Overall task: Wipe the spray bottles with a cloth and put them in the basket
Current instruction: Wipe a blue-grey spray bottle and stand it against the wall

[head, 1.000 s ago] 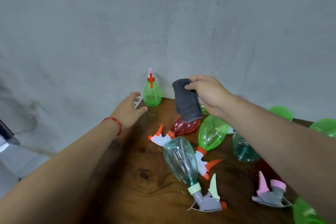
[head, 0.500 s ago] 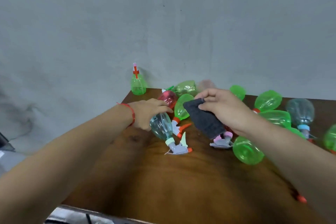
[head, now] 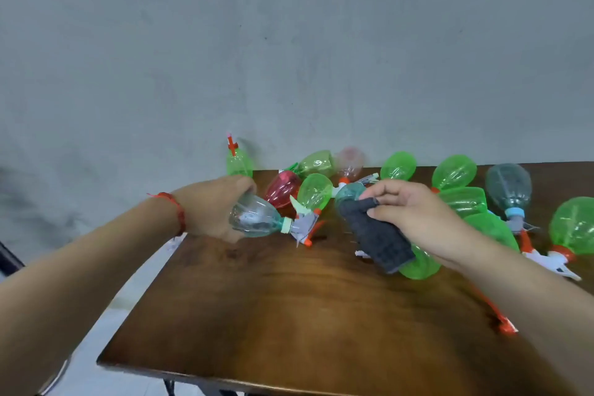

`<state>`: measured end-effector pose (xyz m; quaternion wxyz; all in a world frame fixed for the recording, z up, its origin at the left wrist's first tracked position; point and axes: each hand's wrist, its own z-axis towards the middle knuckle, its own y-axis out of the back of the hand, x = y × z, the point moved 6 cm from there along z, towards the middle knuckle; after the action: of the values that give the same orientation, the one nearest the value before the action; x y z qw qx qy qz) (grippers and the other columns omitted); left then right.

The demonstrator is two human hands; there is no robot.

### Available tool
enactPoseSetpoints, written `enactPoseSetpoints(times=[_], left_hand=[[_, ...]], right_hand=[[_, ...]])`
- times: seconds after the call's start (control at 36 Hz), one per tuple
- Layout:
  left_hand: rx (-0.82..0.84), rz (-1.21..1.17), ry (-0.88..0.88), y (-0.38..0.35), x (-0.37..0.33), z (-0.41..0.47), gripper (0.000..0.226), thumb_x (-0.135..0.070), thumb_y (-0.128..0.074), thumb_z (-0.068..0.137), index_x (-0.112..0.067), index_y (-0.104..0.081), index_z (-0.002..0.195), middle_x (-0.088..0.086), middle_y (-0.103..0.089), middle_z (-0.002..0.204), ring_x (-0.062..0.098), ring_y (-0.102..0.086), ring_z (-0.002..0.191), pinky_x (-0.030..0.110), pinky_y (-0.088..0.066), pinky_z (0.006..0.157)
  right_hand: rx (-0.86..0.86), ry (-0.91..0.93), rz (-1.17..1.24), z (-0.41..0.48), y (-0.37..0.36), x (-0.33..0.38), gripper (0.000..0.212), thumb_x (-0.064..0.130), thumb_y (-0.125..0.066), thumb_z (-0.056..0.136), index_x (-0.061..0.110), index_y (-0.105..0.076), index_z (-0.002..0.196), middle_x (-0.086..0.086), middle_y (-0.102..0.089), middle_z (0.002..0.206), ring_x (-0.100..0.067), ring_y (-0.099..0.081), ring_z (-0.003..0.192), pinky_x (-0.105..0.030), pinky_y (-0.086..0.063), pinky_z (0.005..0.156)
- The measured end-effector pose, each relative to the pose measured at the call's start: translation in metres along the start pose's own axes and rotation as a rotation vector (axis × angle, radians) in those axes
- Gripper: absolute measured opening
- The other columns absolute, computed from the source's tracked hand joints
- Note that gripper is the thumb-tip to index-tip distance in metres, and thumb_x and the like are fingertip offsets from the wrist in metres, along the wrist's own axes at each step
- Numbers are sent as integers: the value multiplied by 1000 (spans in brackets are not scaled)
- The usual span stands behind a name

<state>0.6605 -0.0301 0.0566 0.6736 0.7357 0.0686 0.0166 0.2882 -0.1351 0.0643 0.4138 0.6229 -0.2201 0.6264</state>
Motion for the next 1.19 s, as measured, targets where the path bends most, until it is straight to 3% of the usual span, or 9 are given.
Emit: enactPoseSetpoints(times=[0.06,0.19,0.31,0.36,0.53,0.67,0.83,1.11,1.19], left_hand=[[-156,-118,-29,42,-70,-34,77,-58,-90,66,-36,-46,126,-19,-58,114,2,-62,97,27,-54,85],[-314,-678,64,3,-94,-24,78,-56,-93,69,-49,-49,134,-17,-65,120,0,-70,103,30,-54,96],[-314,-1039,77,-43,-142,6,76,-63,-91,65,-51,-58,133,-4,-75,125,12,-75,110,42,-59,103],[-323,-1100,64,-55,-164,22,80,-64,-92,68,-51,-56,138,-10,-74,128,11,-72,117,43,-57,106],[-362,-1152,-79,-55,-213,52,78,-38,-93,83,-46,-50,147,-23,-71,130,-3,-68,119,24,-55,102],[-273,-1141,-244,-58,-227,62,110,-13,-96,78,-50,-31,159,-19,-63,145,11,-67,129,31,-54,108],[-404,-1088,-273,-50,-220,64,106,-5,-98,72,-31,-39,155,-31,-56,143,-2,-57,135,13,-49,105],[-454,-997,-427,-57,-217,55,122,-11,-104,61,-22,-34,160,-25,-52,152,5,-55,142,19,-46,113],[-509,-937,-466,-56,-215,56,118,-13,-104,65,-18,-35,160,-8,-49,158,16,-52,146,26,-45,118]], right_hand=[[-22,26,-29,0,5,-1,26,0,-68,95,23,-77,100,-2,-81,101,-33,-76,99,-54,-56,97],[-171,81,8,9,18,2,30,2,-71,94,31,-78,94,7,-81,99,-22,-77,97,-50,-58,95],[-263,128,51,18,24,-5,27,1,-71,94,26,-78,98,11,-80,103,-8,-75,102,-41,-58,101],[-311,163,63,23,28,-10,28,-3,-70,94,23,-78,100,14,-80,102,-2,-74,102,-33,-57,103],[-345,245,56,36,31,-35,31,-6,-70,94,19,-77,111,13,-79,110,-3,-73,108,-24,-55,102],[-364,235,174,43,51,-41,30,-6,-68,96,18,-76,113,8,-80,112,-9,-74,111,-38,-55,107],[-328,199,235,36,51,-50,29,-2,-68,96,20,-78,112,4,-80,114,-14,-73,113,-55,-52,109],[-220,282,196,27,38,-54,34,-8,-67,95,15,-75,118,5,-79,119,-12,-71,119,-24,-53,104],[-195,307,224,27,36,-52,37,-10,-68,94,15,-74,121,3,-78,121,-14,-72,119,-24,-54,102]])
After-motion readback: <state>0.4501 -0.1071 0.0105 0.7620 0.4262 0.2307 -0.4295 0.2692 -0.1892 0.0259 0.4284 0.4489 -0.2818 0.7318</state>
